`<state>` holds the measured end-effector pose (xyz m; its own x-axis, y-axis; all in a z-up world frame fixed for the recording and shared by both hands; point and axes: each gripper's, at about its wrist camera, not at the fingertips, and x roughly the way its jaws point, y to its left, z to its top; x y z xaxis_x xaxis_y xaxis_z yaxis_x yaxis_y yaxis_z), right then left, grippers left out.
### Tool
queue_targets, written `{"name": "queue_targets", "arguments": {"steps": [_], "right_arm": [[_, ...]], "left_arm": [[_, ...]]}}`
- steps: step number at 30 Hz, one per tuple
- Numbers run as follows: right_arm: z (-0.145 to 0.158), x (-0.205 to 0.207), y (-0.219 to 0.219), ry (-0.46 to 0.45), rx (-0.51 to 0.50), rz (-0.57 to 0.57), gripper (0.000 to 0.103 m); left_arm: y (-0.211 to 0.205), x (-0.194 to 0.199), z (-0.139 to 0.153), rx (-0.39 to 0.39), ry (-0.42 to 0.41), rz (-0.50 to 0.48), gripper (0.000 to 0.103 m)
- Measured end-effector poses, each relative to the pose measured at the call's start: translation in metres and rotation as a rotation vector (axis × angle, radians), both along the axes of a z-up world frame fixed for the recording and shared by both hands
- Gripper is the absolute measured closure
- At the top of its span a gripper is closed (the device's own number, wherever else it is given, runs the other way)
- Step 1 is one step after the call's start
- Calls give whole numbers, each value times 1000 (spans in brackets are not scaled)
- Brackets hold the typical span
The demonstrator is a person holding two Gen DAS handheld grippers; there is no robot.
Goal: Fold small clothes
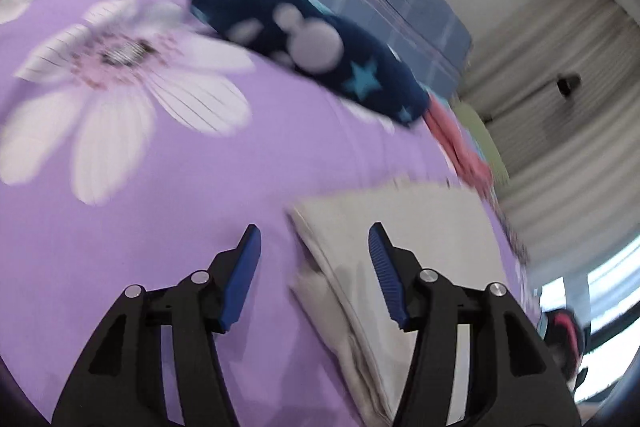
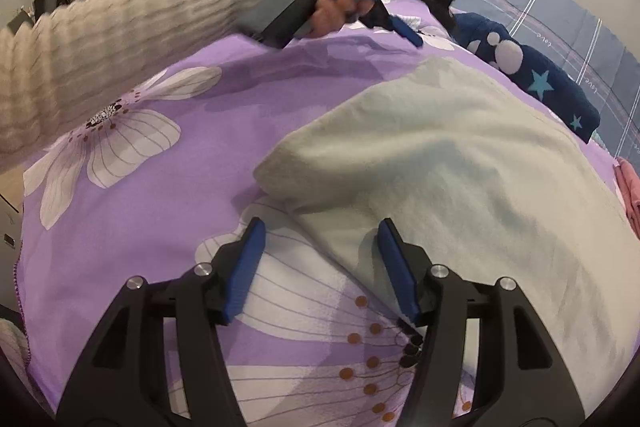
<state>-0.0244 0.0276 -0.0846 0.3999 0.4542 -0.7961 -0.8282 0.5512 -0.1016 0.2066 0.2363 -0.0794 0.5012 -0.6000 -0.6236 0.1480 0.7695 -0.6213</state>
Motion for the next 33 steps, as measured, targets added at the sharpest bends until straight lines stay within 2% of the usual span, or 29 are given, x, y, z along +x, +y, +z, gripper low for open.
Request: {"name": "queue_targets", "arguments": {"steps": [1, 2, 3, 4, 5, 7, 9, 11, 12, 14, 15, 17, 19, 21, 24, 25, 26, 29, 30, 31, 32, 33], "right_arm": [[0, 0, 0, 0, 0, 0, 43], [0, 0, 0, -3, -2, 0, 43], [0, 0, 0, -10, -4, 0, 43], [0, -1, 0, -16, -7, 0, 43], [0, -3, 0, -20, -8, 0, 43], [0, -5, 1, -23, -8, -1, 42], [0, -5, 0, -21, -7, -5, 41], [0, -7, 0, -18, -6, -6, 41], [0, -8, 0, -18, -6, -6, 41], [0, -7, 0, -20, -6, -6, 41], [0, -7, 0, -21, -6, -5, 41], [1, -7, 0, -24, -8, -5, 41], [4, -12, 2, -53, -25, -3, 41], [6, -19, 8, -113, -56, 9, 42], [5, -27, 20, -201, -112, 21, 43], [4, -28, 24, -223, -128, 22, 43], [3, -27, 28, -236, -144, 22, 43], [2, -19, 41, -234, -169, 0, 44], [3, -14, 45, -222, -166, -10, 50], [3, -8, 49, -206, -163, -16, 62], [1, -4, 51, -192, -162, -29, 92], [0, 1, 51, -186, -162, -67, 95]], "left_arm": [[-8, 0, -3, 9, 1, -16, 48], [-14, 1, -3, 30, -15, -20, 57], [-19, 3, -2, 48, -27, -20, 72], [-25, 9, -3, 62, -25, -28, 100], [-27, 12, -2, 79, -31, -12, 100], [-29, 12, 15, 122, -121, 38, 100], [-25, 12, 24, 97, -155, 46, 100], [-27, 15, 22, 141, -138, 31, 97], [-29, 14, 17, 206, -120, 33, 93], [-25, 10, 13, 243, -98, 50, 86], [-18, 6, 11, 221, -90, 66, 82], [1, -6, 11, 157, -68, 118, 57], [11, -20, 11, 133, -68, 129, 54], [13, -33, 10, 102, -59, 101, 53], [2, -47, -1, 27, -6, 2, 53], [-5, -51, -4, 7, 0, -32, 50], [-10, -55, -4, -3, -19, -47, 44], [-25, -52, -7, -100, -5, -121, 43], [-30, -49, -6, -101, -6, -132, 43], [-37, -47, -5, -63, -25, -132, 60], [-43, -42, -6, -23, -27, -119, 95], [-45, -36, -10, -7, -6, -102, 95]]}}
